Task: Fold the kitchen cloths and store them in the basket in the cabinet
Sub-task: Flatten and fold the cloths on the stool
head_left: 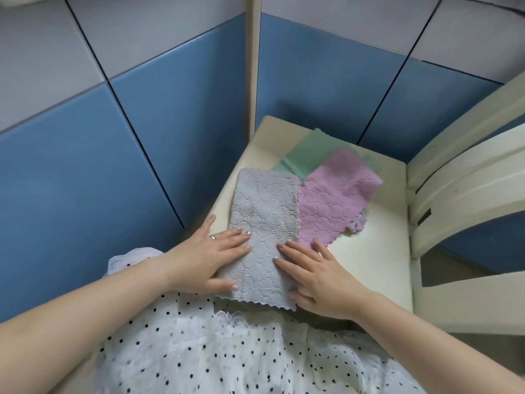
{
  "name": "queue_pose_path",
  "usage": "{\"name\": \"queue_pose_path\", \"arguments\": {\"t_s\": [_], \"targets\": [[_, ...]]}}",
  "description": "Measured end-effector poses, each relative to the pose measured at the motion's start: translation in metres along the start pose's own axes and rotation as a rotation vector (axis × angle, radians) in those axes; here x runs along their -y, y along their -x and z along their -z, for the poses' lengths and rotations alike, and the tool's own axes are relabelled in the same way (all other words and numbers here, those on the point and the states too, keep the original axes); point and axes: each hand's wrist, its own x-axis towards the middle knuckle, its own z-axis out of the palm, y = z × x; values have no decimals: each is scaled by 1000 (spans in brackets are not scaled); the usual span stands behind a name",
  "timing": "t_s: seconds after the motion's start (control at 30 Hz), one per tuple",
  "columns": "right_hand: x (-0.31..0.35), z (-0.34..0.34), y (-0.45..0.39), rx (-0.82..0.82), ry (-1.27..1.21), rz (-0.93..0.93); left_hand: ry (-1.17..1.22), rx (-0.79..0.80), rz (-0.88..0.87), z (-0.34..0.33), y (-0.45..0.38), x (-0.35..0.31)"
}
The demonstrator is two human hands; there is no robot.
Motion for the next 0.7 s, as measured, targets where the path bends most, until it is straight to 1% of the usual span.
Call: {"name": "queue_pose_path", "arguments": {"t_s": [0.07, 0.13, 0.17, 0.27, 0.33, 0.4, 0.43, 0.5, 0.57, 0.6, 0.63, 0.7], "targets": [[1, -3, 6, 28, 69, 36, -44, 63, -44, -7, 7, 1], [4, -5, 10, -1, 110, 60, -73, 68, -71, -12, 11, 3], [7, -5, 10, -35, 114, 61, -73, 45, -80, -12, 12, 3], [13, -7, 9, -154, 76, 34, -124, -183, -157, -9, 12, -5], [15, -6, 6, -242, -16, -9, -83, -311, -173, -7, 13, -8], [17, -2, 1, -333, -222, -111, 83, -421, -143, -8, 13, -9], [19, 2, -2, -383, -356, -187, 212, -464, -86, -8, 13, -10], [19, 12, -12, -475, -590, -359, 563, -553, 139, -6, 8, -13], [14, 21, -27, -497, -789, -537, 969, -619, 385, 4, -1, -16], [11, 26, -36, -500, -889, -603, 1113, -644, 460, 9, -7, -16], [5, 30, -47, -515, -939, -647, 1185, -681, 500, 14, -15, -14], [-6, 38, -67, -542, -899, -683, 1276, -717, 543, 23, -30, -11]]}}
